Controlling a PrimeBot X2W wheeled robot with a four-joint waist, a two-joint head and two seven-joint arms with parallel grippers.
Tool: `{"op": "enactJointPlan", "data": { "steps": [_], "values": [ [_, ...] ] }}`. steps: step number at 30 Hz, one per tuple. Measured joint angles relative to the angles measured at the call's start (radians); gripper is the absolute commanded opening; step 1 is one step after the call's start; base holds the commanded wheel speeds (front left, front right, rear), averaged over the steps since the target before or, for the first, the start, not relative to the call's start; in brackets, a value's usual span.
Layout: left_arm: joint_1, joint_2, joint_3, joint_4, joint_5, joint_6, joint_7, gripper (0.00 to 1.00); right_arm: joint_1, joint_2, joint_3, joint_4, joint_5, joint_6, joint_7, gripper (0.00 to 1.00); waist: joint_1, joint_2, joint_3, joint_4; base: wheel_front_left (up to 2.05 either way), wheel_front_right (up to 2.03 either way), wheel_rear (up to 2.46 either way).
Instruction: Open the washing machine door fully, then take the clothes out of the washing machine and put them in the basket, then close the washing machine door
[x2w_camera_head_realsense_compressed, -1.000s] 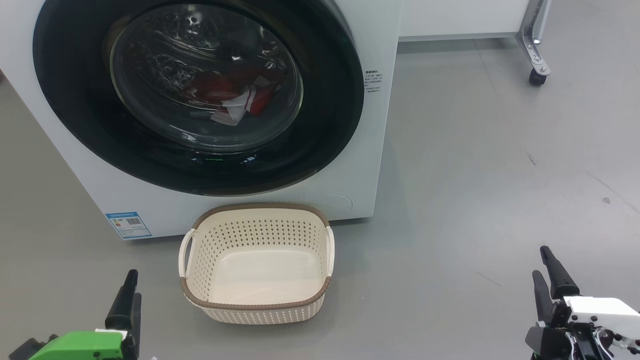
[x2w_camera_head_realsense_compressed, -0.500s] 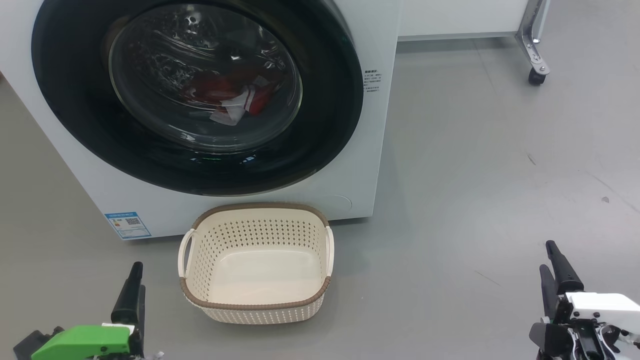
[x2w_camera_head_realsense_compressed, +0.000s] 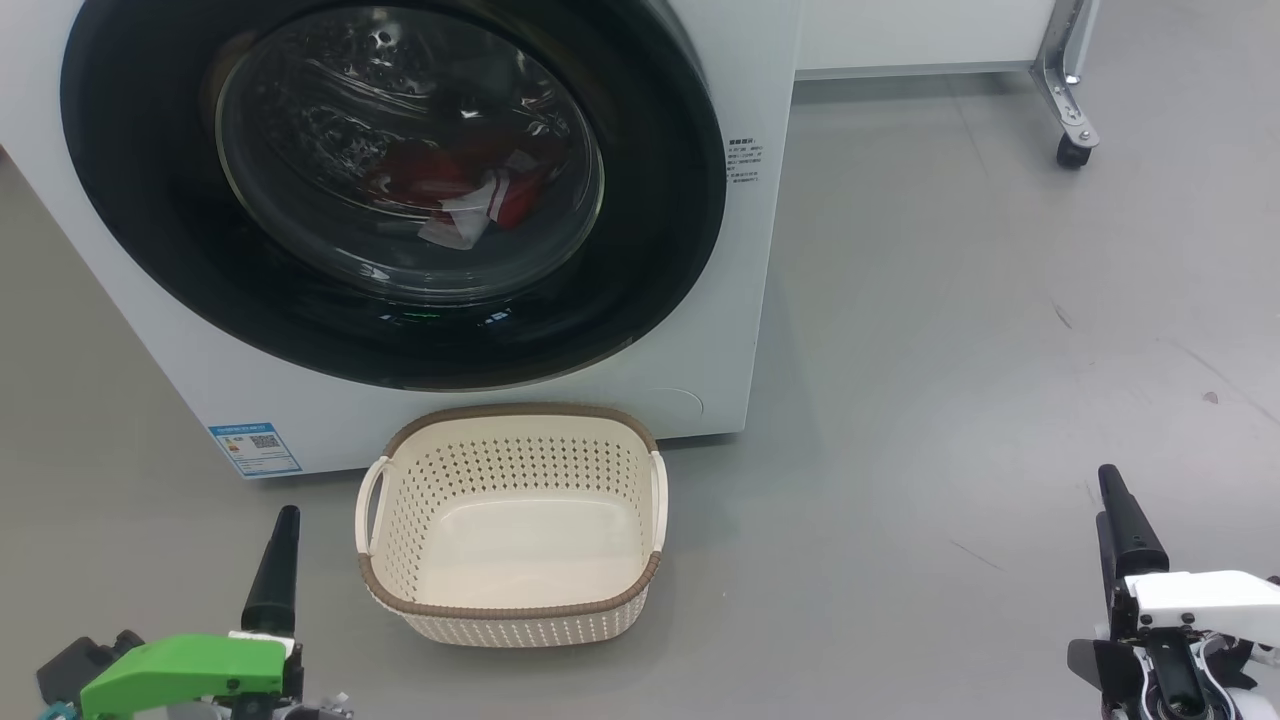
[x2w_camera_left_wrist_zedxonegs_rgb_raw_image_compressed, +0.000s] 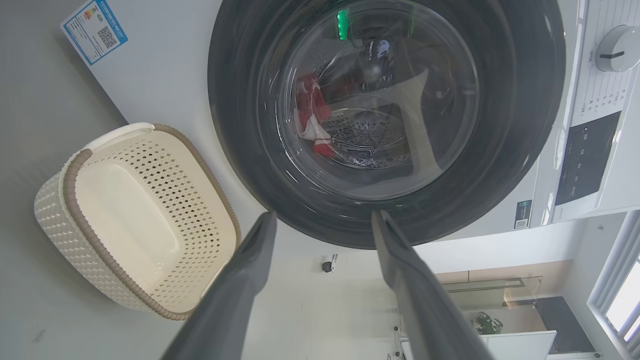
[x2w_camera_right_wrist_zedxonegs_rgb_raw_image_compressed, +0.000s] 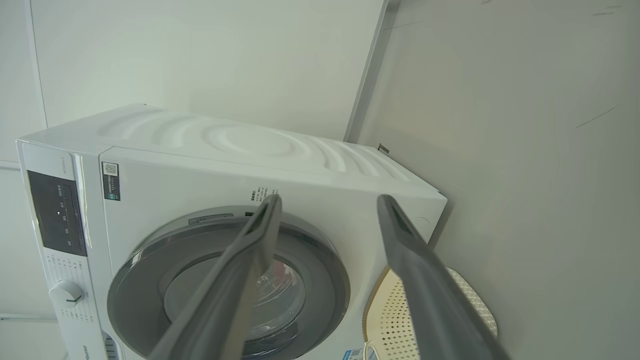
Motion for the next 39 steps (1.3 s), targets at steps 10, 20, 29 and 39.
{"op": "enactJointPlan", "data": {
  "steps": [10,20,29,39],
  "values": [
    [-0.016,0.025,-0.037,-0.009,0.082,0.0,-0.047,1.0,0.0,-0.041,0.026,0.014,-0.13,0.0,-0.046,1.0,0.0,0.0,0.001,-0.001,0.0,0.0,0.0],
    [-0.021,0.047,-0.072,-0.001,0.216,0.0,-0.087,1.0,-0.018,-0.077,0.067,0.023,-0.295,-0.011,-0.088,1.0,0.0,0.0,0.0,0.0,0.0,0.0,0.0],
    [-0.037,0.085,-0.112,0.008,0.427,0.011,-0.114,1.0,-0.024,-0.088,0.099,0.035,-0.424,-0.042,-0.117,1.0,0.0,0.0,-0.004,0.001,0.0,0.0,0.0],
    [-0.057,0.096,-0.136,-0.014,0.628,0.048,-0.149,1.0,-0.037,-0.119,0.152,0.046,-0.593,-0.072,-0.145,1.0,0.0,0.0,-0.005,0.001,0.0,0.0,0.0]
  ]
}}
